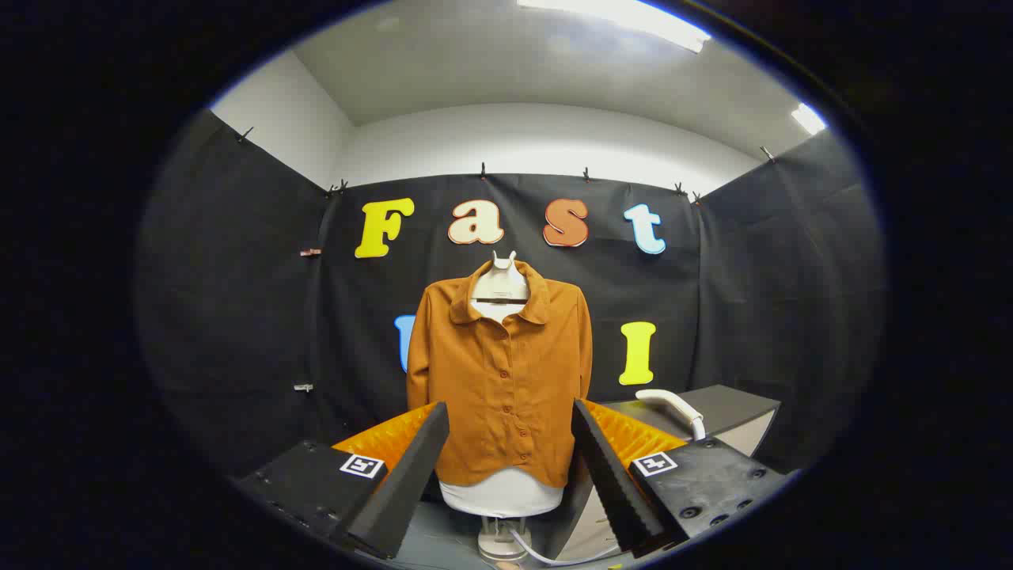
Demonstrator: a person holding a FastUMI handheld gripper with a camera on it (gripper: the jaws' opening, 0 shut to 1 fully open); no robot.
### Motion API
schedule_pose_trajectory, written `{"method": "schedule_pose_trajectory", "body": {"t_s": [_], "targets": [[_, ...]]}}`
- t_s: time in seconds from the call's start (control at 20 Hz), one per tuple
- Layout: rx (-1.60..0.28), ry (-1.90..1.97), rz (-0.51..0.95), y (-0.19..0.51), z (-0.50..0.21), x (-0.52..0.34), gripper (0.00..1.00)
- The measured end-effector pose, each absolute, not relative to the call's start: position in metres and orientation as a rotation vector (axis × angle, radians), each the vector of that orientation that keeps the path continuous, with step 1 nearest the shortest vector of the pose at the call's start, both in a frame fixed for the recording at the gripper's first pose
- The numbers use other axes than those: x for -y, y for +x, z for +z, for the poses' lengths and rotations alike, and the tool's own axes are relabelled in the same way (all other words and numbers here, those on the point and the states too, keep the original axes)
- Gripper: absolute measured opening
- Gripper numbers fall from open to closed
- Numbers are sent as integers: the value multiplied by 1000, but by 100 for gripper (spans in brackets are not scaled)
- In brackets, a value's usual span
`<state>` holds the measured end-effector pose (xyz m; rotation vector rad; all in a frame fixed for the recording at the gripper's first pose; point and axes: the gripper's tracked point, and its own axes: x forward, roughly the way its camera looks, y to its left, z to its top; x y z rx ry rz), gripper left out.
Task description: Iron the clothes twice with a garment steamer, once on the left side and once on the right side.
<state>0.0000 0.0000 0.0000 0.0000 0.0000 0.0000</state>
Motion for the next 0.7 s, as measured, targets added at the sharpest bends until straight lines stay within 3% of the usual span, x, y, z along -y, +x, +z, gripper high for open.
{"method": "schedule_pose_trajectory", "body": {"t_s": [0.7], "targets": [[-14, -19, 5, 0, 1, -2, 98]]}}
